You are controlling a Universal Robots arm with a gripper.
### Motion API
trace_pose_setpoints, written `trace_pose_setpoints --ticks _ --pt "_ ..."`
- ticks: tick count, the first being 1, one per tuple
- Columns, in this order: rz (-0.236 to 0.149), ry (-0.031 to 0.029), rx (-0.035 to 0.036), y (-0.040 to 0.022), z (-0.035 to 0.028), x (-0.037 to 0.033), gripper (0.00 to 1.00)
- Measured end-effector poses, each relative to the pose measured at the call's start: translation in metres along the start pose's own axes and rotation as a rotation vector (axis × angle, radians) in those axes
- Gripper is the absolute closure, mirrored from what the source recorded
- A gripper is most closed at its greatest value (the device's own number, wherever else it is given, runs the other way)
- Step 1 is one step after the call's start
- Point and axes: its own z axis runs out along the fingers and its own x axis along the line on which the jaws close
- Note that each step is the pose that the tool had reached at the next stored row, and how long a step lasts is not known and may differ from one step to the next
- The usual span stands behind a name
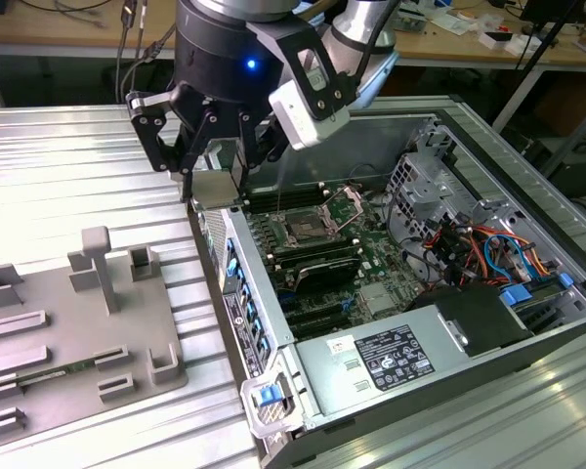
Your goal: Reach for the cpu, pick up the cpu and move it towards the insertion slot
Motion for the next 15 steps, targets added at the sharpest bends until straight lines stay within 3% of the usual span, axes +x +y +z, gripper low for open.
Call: trace_pose_setpoints --ticks 8,15 --pt "0.0 -0.0002 0.0001 -0.0003 0.0003 -0.0068 0.45" --pt "0.0 -0.0006 0.0001 -0.0008 0.0006 -0.0186 0.45"
